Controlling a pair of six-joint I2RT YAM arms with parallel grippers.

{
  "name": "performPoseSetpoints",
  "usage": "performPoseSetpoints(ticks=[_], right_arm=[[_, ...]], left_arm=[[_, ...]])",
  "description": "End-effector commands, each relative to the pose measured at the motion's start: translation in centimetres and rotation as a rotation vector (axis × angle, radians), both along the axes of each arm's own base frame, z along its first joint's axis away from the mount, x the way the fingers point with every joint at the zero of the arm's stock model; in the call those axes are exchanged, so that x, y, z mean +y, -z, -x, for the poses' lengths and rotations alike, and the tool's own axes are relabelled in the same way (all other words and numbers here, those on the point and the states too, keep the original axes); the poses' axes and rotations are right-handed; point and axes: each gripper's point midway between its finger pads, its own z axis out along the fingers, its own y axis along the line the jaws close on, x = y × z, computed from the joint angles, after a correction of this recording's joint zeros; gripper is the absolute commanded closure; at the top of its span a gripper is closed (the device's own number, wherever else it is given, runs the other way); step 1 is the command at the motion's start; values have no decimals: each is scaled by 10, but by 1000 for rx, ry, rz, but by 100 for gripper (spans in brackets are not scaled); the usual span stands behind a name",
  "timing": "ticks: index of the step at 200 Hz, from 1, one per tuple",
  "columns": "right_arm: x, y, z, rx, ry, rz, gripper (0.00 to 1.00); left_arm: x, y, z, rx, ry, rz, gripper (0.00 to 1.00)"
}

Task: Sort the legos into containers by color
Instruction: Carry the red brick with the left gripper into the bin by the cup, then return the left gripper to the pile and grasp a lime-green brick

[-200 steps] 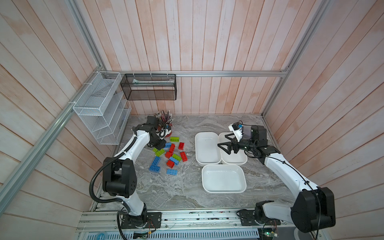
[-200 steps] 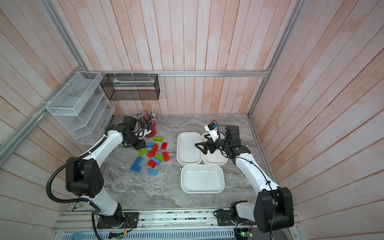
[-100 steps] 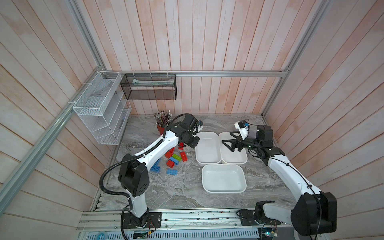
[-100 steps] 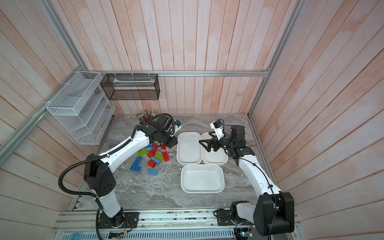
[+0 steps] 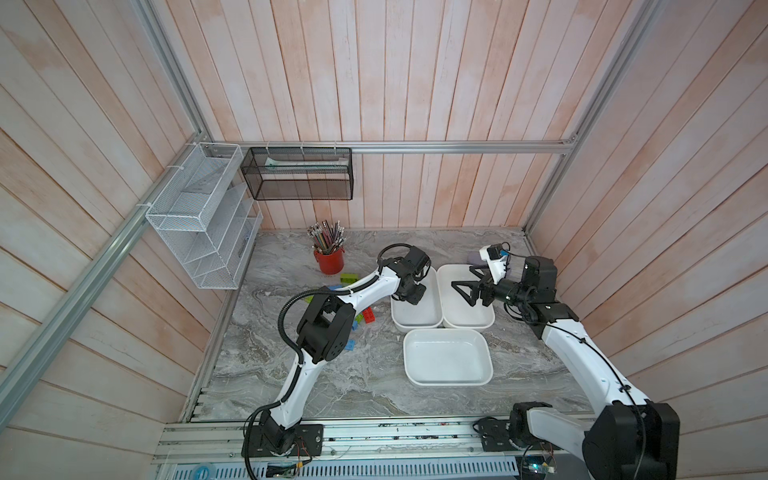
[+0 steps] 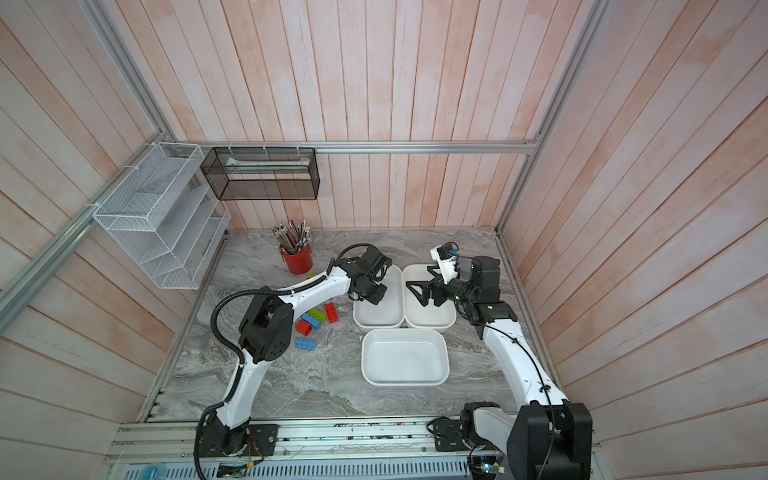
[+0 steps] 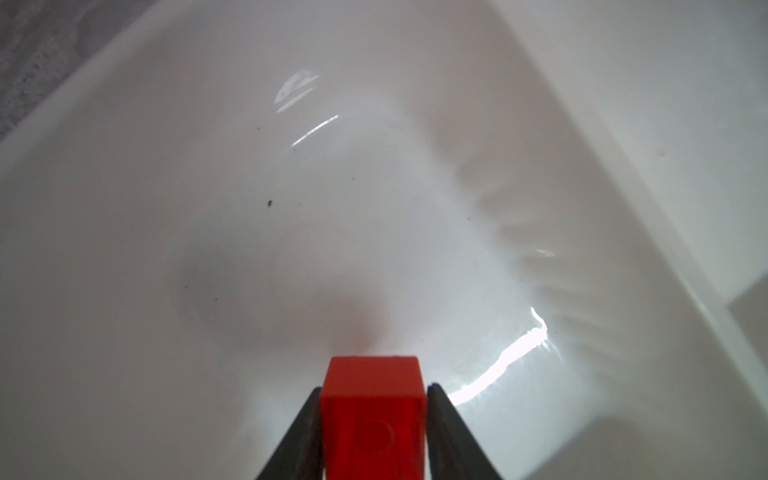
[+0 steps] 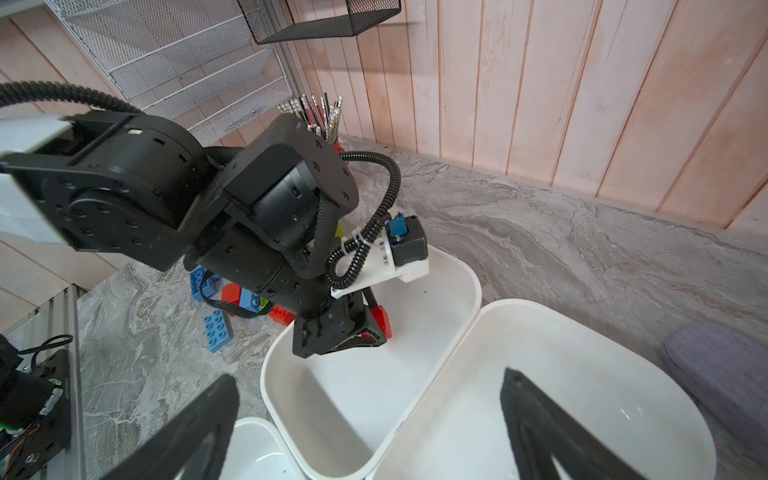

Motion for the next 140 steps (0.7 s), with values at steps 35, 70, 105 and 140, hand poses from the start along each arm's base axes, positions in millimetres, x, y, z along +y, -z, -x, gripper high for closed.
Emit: performPoseSetpoints(ticks=[35,70,105,140], right_arm=[[2,0,7,6,-20,-20,2],[8,-3,13,3,-66,-39,2],[15,-1,17,5,-90,-42,2],[27,1,22,12,-132,-35,2]], left_arm=[[6,-67,1,-116,-8,66,20],[64,-114,30,-141,17,52,11],[154,-124,41,-114,-109,-15,11],[242,-111,36,-101,-280,-56,11]])
